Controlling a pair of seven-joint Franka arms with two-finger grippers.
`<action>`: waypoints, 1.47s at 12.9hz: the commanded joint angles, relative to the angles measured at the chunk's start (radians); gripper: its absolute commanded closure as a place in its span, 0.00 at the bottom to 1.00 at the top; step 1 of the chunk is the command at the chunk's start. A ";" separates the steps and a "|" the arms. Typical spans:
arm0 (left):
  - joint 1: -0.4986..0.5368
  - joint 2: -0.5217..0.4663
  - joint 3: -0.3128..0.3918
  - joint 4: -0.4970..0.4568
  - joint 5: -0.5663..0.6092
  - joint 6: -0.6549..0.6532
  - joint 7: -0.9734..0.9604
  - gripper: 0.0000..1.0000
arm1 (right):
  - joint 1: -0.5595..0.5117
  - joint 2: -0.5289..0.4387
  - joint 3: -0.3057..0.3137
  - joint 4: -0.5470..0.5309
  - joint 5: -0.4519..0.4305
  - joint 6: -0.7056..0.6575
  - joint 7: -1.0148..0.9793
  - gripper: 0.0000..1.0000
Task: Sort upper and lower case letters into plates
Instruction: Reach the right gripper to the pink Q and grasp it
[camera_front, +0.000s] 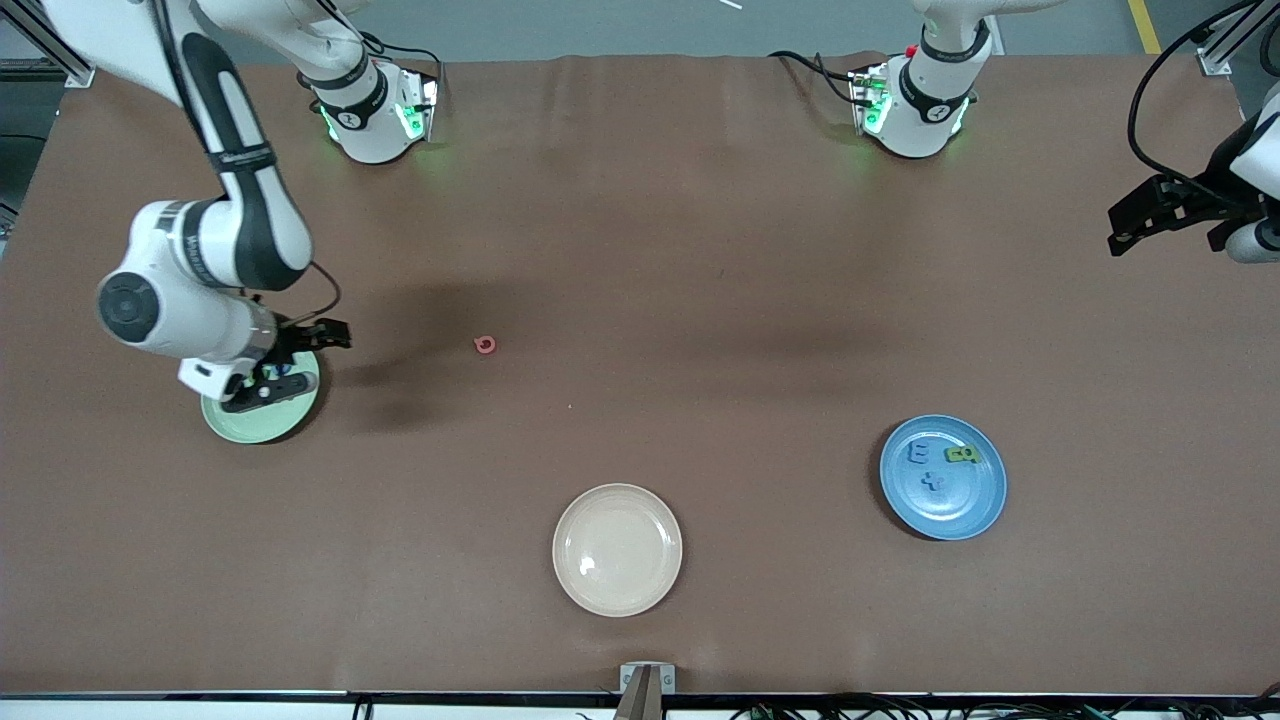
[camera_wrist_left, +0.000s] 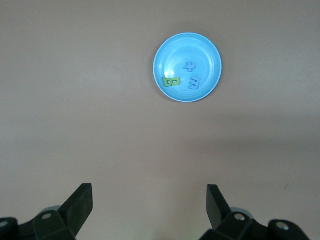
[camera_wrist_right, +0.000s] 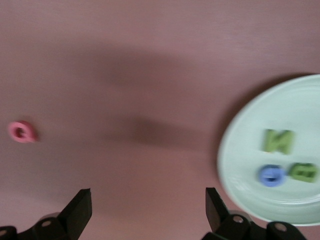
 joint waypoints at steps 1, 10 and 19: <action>0.002 -0.014 0.005 -0.014 -0.047 0.001 0.019 0.00 | 0.104 -0.021 -0.009 -0.035 0.038 0.027 0.165 0.00; -0.001 -0.003 0.005 -0.018 -0.047 -0.001 0.018 0.00 | 0.350 0.058 -0.009 -0.089 0.038 0.274 0.603 0.01; 0.001 -0.009 0.005 -0.017 -0.049 -0.028 0.018 0.00 | 0.411 0.155 -0.006 -0.176 0.040 0.513 0.726 0.11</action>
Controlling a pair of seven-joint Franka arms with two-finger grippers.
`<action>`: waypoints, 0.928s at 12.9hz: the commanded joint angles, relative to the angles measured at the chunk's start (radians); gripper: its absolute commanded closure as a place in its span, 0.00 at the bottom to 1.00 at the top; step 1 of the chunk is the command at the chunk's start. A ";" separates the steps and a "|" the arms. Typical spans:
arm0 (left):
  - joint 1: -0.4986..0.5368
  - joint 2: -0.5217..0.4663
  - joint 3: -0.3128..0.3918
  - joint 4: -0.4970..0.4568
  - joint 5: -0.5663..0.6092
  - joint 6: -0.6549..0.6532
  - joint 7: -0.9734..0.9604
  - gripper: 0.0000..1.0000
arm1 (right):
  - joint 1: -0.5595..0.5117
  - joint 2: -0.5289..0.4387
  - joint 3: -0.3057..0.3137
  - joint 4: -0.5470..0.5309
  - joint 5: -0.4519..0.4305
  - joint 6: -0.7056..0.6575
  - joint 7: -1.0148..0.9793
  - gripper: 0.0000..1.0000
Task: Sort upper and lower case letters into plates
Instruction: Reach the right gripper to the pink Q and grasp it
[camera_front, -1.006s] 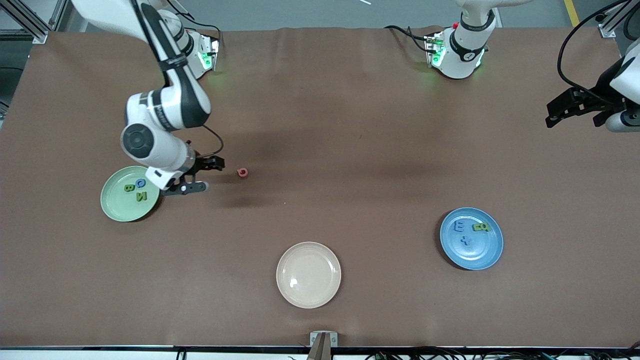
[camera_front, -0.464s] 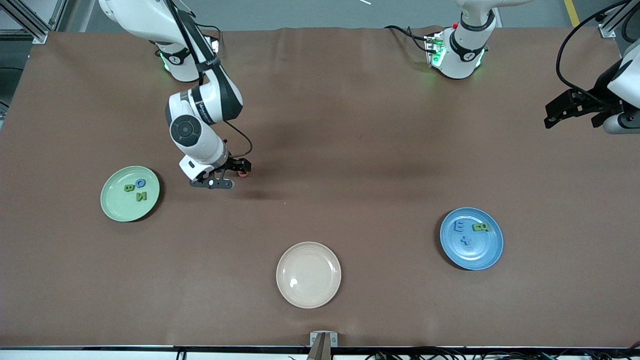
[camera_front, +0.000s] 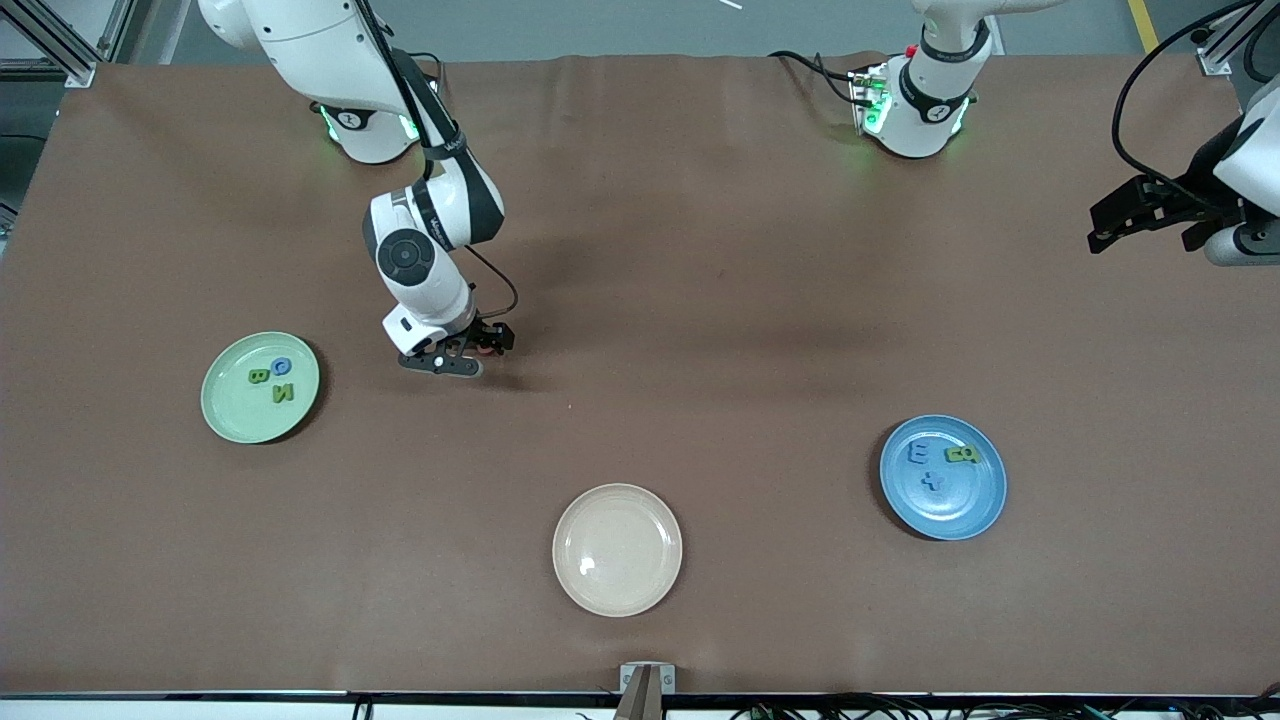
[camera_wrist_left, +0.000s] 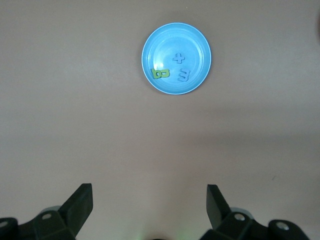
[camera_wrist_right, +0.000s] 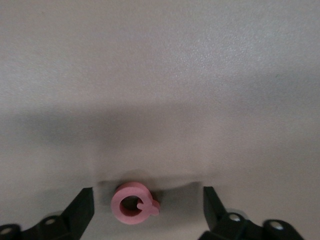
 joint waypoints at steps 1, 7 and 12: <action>-0.001 -0.006 0.003 -0.003 -0.018 -0.008 0.016 0.00 | 0.020 -0.013 -0.007 -0.018 0.020 0.011 0.012 0.15; -0.004 -0.001 0.003 -0.004 -0.016 -0.003 0.016 0.00 | 0.033 -0.003 -0.006 -0.018 0.030 0.013 0.016 0.28; -0.004 -0.003 0.003 -0.004 -0.016 -0.003 0.016 0.00 | 0.037 0.003 -0.006 -0.016 0.035 0.013 0.016 0.39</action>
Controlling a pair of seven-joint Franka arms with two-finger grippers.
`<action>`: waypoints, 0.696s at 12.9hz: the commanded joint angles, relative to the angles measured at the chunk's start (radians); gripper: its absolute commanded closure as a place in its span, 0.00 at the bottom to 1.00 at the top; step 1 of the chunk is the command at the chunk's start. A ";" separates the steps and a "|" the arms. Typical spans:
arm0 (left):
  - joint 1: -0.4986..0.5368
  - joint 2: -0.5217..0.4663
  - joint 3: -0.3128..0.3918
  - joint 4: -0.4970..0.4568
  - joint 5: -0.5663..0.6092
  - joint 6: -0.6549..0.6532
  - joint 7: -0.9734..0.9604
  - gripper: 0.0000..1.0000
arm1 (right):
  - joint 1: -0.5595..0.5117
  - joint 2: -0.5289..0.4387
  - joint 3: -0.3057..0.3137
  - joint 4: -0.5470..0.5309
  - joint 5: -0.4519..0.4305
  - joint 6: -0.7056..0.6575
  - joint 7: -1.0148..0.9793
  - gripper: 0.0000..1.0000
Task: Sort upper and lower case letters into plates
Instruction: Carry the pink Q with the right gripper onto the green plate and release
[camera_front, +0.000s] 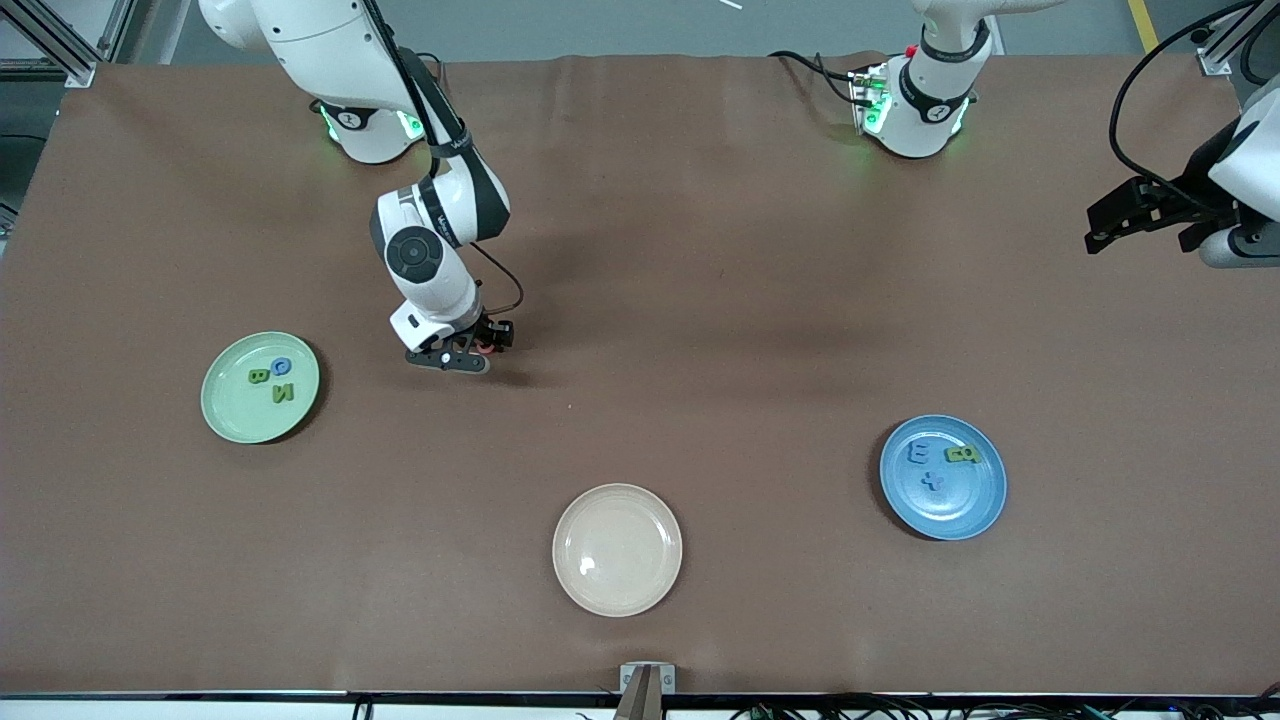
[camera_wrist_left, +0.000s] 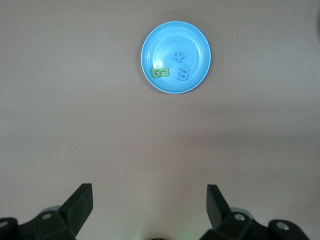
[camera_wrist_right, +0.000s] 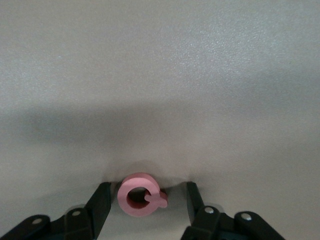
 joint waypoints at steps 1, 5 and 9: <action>-0.004 -0.005 0.004 -0.008 -0.018 -0.003 0.016 0.00 | 0.018 0.004 -0.006 -0.013 0.024 0.013 0.008 0.41; -0.004 0.003 0.002 -0.008 -0.018 0.001 0.016 0.00 | 0.018 0.007 -0.006 -0.013 0.024 0.019 0.008 0.59; -0.005 0.003 0.002 -0.009 -0.018 0.004 0.016 0.00 | 0.018 0.005 -0.006 -0.011 0.035 0.019 0.008 0.75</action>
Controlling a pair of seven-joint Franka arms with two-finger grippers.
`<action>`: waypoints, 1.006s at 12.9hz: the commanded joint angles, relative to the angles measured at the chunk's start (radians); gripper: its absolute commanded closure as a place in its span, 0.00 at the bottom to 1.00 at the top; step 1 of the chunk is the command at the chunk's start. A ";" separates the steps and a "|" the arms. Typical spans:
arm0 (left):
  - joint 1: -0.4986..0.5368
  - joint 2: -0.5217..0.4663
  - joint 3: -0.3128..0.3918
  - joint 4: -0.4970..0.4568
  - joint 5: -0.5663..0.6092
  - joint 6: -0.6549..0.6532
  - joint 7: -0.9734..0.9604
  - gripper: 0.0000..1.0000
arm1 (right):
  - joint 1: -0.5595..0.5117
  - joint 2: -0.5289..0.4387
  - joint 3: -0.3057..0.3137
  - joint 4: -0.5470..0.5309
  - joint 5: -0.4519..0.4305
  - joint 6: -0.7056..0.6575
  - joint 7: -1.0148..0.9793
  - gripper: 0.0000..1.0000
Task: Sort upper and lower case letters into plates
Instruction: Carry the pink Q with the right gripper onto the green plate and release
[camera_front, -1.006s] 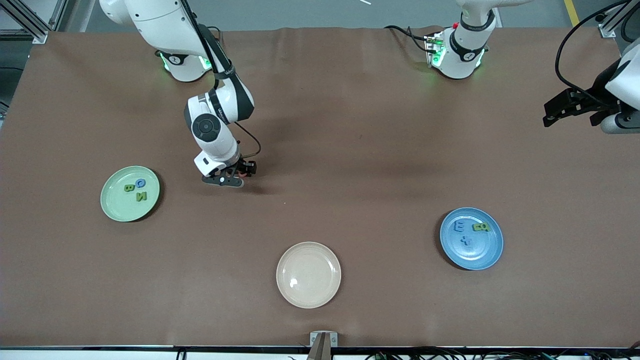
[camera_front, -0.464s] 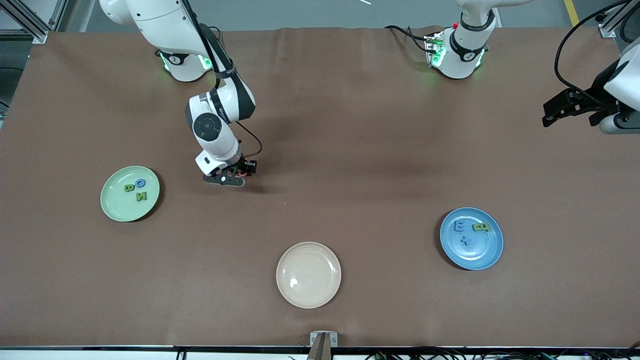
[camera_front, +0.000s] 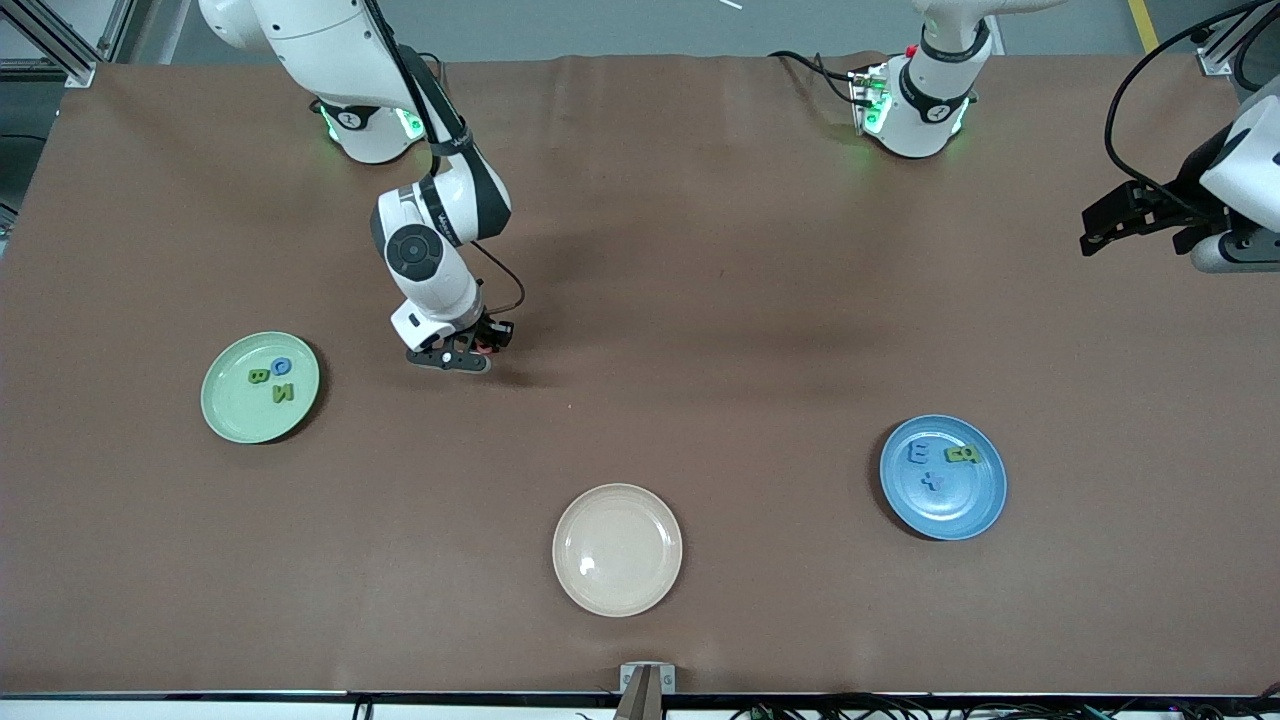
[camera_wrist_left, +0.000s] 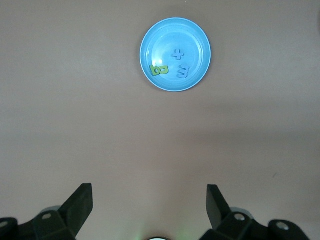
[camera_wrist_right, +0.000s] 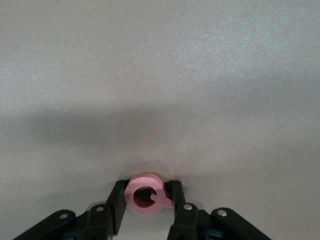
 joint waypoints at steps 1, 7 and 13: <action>-0.004 -0.002 0.003 -0.002 -0.016 0.004 0.016 0.00 | 0.017 0.009 -0.004 -0.012 0.033 0.014 0.008 0.75; -0.004 -0.002 0.002 -0.003 -0.016 0.004 0.013 0.00 | -0.004 -0.201 -0.056 0.039 -0.001 -0.319 -0.021 0.76; -0.004 -0.002 -0.010 -0.005 -0.016 0.004 -0.004 0.00 | -0.067 -0.235 -0.338 0.152 -0.079 -0.551 -0.493 0.76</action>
